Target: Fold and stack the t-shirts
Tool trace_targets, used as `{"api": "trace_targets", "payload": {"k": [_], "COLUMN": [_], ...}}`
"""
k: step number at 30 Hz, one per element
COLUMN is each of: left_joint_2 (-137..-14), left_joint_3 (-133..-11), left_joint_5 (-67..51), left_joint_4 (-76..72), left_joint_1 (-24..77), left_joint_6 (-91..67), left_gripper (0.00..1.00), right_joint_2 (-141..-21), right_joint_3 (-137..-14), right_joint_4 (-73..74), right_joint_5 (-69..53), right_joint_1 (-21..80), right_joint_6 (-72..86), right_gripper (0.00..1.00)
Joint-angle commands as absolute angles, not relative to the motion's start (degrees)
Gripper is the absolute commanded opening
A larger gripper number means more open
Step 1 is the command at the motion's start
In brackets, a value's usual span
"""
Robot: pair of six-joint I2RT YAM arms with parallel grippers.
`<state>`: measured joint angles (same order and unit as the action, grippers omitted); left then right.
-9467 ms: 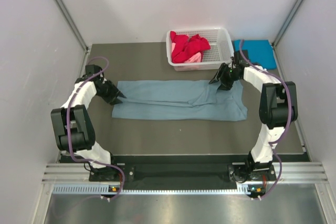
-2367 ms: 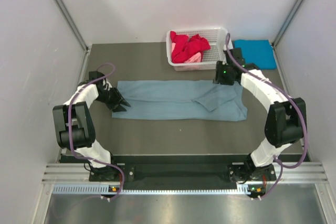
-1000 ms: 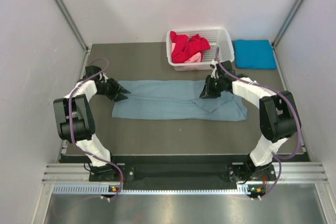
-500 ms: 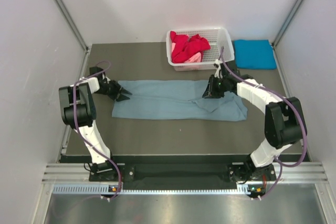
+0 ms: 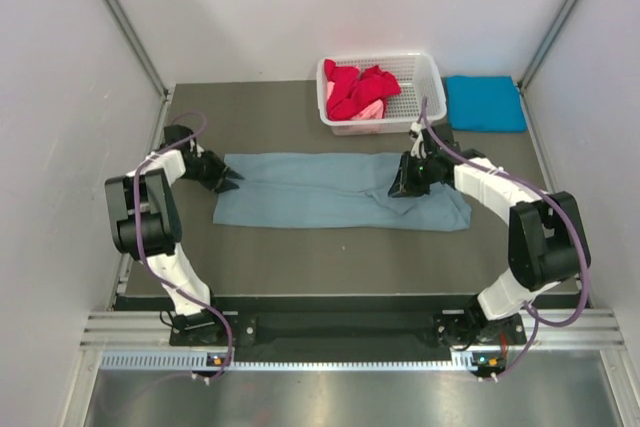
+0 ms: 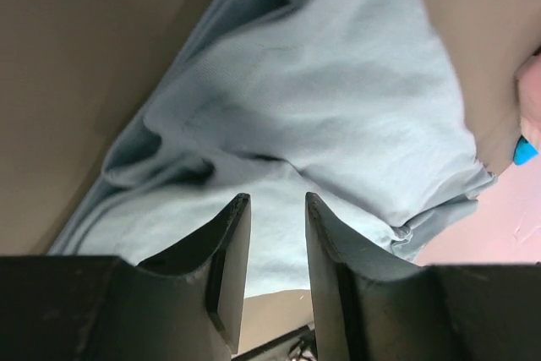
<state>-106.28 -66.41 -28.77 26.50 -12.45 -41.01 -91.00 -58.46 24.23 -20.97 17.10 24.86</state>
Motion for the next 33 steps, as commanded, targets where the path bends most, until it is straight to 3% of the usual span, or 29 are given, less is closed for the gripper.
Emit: {"api": "trace_targets", "payload": {"k": [1,7,11,13,15,16,22,29,33], "left_joint_2": [-101.17,-104.32,-108.88,-110.47,-113.54,-114.86,-122.08,-123.13,-123.48], "left_joint_3": [-68.20,-74.79,-79.71,-82.87,-88.55,-91.03,-104.84,-104.42,-103.09], "left_joint_5": [-26.19,-28.83,-28.65,-28.30,-27.08,-24.63,-9.97,-2.64,-4.74], "left_joint_4": [26.63,25.31,25.31,25.66,28.28,32.30,44.20,44.65,44.04], "left_joint_1": [-12.66,-10.99,-8.79,-7.57,-6.95,-6.68,-6.77,-6.77,-6.68], "left_joint_6": [-39.47,-35.78,-33.84,-31.92,-29.19,-26.05,-12.07,-3.34,-2.02], "left_gripper": [0.37,0.40,0.41,0.43,0.57,0.62,0.64,0.63,0.63], "right_joint_2": [-88.07,-87.19,-85.08,-83.76,-82.80,-82.71,-79.28,-75.06,-74.00], "right_joint_3": [-58.36,-59.68,-61.34,-61.44,-61.44,-61.52,-59.51,-55.82,-55.28], "right_joint_4": [23.90,28.64,32.25,33.05,33.48,33.66,35.24,36.04,35.95], "right_joint_5": [-21.62,-14.17,-4.23,-3.78,-5.01,-5.53,-8.44,-8.70,-9.05], "right_joint_1": [17.14,18.19,17.50,16.79,15.74,15.65,15.64,15.64,15.56], "right_joint_6": [24.26,28.02,30.14,31.11,31.81,31.82,30.76,28.92,28.48], "right_gripper": [0.17,0.21,0.41,0.47,0.49,0.50,0.50,0.50,0.50]}}
